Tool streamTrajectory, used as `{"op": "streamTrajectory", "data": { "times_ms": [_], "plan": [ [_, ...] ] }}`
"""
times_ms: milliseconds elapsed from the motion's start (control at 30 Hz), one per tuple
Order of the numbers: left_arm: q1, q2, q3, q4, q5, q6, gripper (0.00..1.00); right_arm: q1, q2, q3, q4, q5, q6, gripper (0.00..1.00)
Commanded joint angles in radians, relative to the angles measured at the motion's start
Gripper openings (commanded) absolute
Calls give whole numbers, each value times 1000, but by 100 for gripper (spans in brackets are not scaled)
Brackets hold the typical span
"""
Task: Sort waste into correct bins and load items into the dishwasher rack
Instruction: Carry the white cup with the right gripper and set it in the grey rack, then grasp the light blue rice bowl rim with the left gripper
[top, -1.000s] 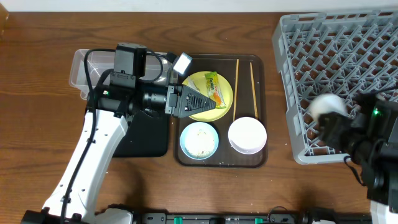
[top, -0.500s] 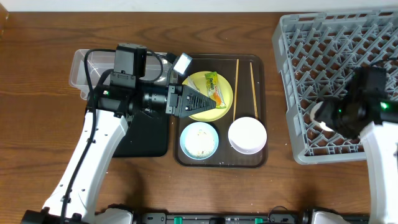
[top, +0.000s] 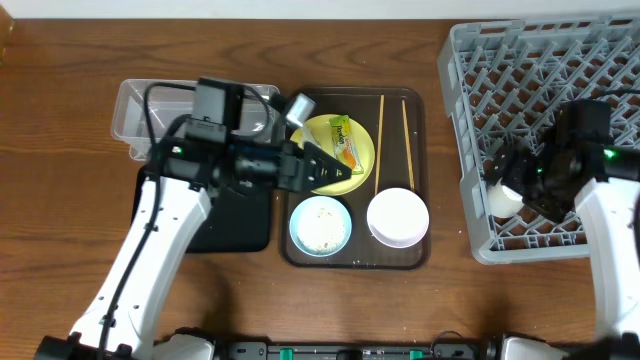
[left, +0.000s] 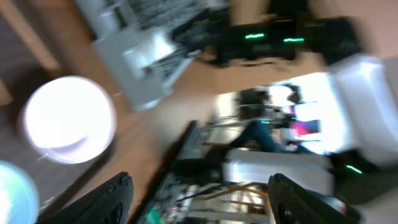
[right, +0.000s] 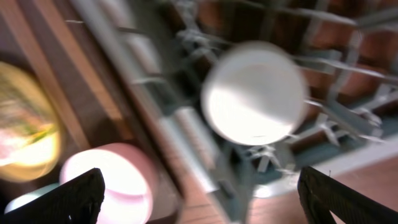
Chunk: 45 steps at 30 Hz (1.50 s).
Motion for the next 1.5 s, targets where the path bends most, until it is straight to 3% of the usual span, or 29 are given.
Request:
{"op": "streamTrajectory", "data": {
  "times_ms": [0, 100, 233, 400, 533, 800, 1033, 1267, 1467],
  "plan": [
    [-60, -3, 11, -29, -335, -26, 72, -2, -105, 48, 34, -234, -87, 96],
    [-136, 0, 11, -63, -639, -95, 72, 1, -182, 48, 85, -404, -160, 95],
    [-268, 26, 6, -92, -1003, -222, 68, 16, -254, 48, 92, -428, -165, 97],
    [-410, 128, -29, -99, -1225, -409, 63, 18, -288, 47, 84, -429, -164, 97],
    [-477, 269, -29, -70, -1255, -500, 54, 18, -285, 47, 66, -428, -164, 97],
    [-543, 415, -29, -13, -1252, -549, 41, 18, -285, 47, 65, -428, -161, 97],
    [-584, 446, -28, -16, -1252, -548, 7, 18, -285, 47, 66, -428, -161, 97],
    [-573, 373, 41, -120, -1278, -507, 6, 18, -285, 47, 69, -428, -161, 96],
    [-494, 199, 63, -187, -1248, -432, 6, 18, -285, 47, 69, -428, -161, 96]
  ]
}}
